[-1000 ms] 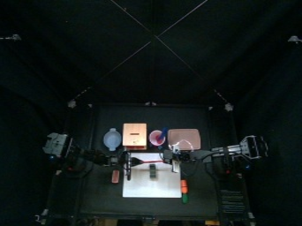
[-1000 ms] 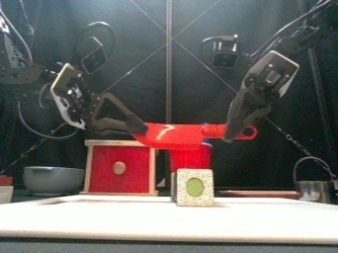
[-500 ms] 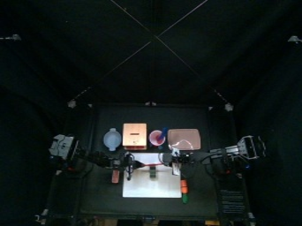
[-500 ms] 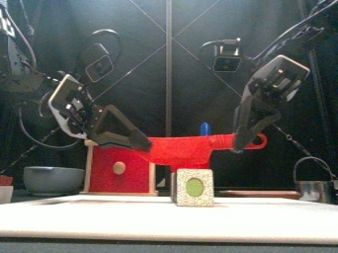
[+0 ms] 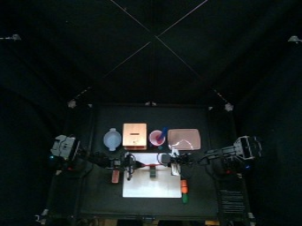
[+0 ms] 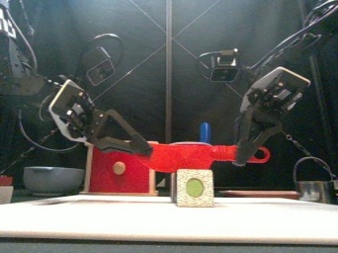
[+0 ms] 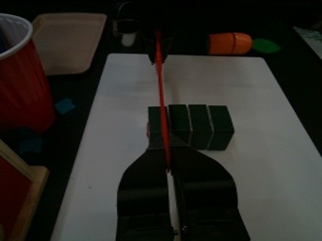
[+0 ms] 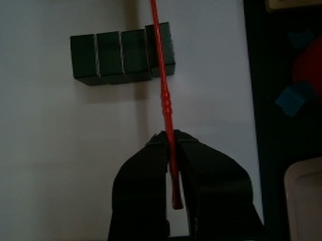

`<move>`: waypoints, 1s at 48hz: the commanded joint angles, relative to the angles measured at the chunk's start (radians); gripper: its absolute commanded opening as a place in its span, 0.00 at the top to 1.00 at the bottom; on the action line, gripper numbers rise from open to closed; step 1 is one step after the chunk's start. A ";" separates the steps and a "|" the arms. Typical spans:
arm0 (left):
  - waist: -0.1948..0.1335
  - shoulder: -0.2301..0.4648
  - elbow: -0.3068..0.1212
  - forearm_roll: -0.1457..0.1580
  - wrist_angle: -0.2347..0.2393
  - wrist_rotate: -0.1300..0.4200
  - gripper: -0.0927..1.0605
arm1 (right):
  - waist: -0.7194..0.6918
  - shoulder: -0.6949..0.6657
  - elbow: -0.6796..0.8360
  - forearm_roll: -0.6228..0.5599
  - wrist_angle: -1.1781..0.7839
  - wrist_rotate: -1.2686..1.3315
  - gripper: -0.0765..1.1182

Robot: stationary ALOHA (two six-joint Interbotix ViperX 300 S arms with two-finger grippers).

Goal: Cut the sushi into 4 pieces with the knife
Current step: Cut the sushi into 4 pieces

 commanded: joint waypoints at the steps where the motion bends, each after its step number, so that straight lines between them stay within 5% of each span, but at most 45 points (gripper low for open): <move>1: -0.009 0.011 -0.026 0.000 0.012 -0.002 0.79 | 0.000 0.009 -0.023 0.005 -0.009 0.005 0.84; 22: -0.014 0.055 -0.051 -0.005 0.055 -0.002 0.80 | 0.026 0.021 -0.038 0.012 -0.012 0.005 0.84; 48: -0.015 0.032 -0.041 -0.020 0.095 0.006 0.80 | 0.046 -0.006 -0.069 0.000 0.009 0.003 0.84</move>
